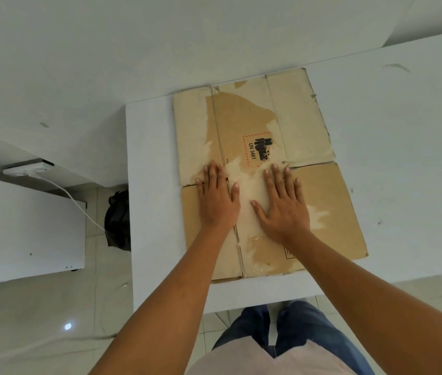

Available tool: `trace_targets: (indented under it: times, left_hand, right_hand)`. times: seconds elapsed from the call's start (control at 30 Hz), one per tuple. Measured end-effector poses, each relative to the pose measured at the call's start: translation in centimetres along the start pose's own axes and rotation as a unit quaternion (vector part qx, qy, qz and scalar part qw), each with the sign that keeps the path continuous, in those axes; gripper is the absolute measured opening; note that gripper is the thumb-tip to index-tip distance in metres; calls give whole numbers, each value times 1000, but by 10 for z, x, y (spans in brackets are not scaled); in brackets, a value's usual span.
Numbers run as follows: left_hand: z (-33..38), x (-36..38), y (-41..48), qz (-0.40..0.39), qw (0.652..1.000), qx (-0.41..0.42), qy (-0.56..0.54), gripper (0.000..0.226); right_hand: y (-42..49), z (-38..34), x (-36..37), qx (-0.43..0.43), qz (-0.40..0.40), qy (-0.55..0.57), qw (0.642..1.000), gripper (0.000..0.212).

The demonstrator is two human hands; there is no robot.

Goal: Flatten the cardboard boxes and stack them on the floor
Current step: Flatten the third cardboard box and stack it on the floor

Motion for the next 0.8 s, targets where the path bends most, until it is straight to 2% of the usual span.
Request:
trace_targets:
  times: [0.13,0.23,0.37,0.43,0.5,0.57,0.67,0.8]
  left_hand:
    - [-5,10,-21,34,997,37,57,74]
    - [-5,10,-22,45,997,33,59,74]
    - [-5,-1,-17,81,996,22,40,67]
    - [-8,-10,-4,108,993,-31,39,63]
    - [-14,-19,7,111,981,-157,2,74]
    - [-19,-23,13,80,958,-272,-36,90]
    - [-20,-28,21,45,938,-337,-67,100]
    - [-27,-36,29,17,919,-379,-105,96]
  right_hand:
    - [-12,4,2,-9,24,-3,1000,84]
    - [-10,3,1,-8,30,1,1000,84]
    - [-4,7,-9,12,63,77,995,72]
    - [9,16,-21,60,115,117,985,64]
    - [23,33,-29,153,150,129,968,62]
    - [32,49,-34,244,152,130,949,69]
    - [42,57,-40,324,133,125,928,86]
    - [51,60,-50,388,110,127,906,99]
Point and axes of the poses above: each hand's wrist, its own y-axis towards the middle knuckle, its own x-axis out of the palm, z = x × y, the point moved 2 cm from there along y, towards the middle knuckle, and after that the axes turned 3 degrees about y, right-handed, at the moved point
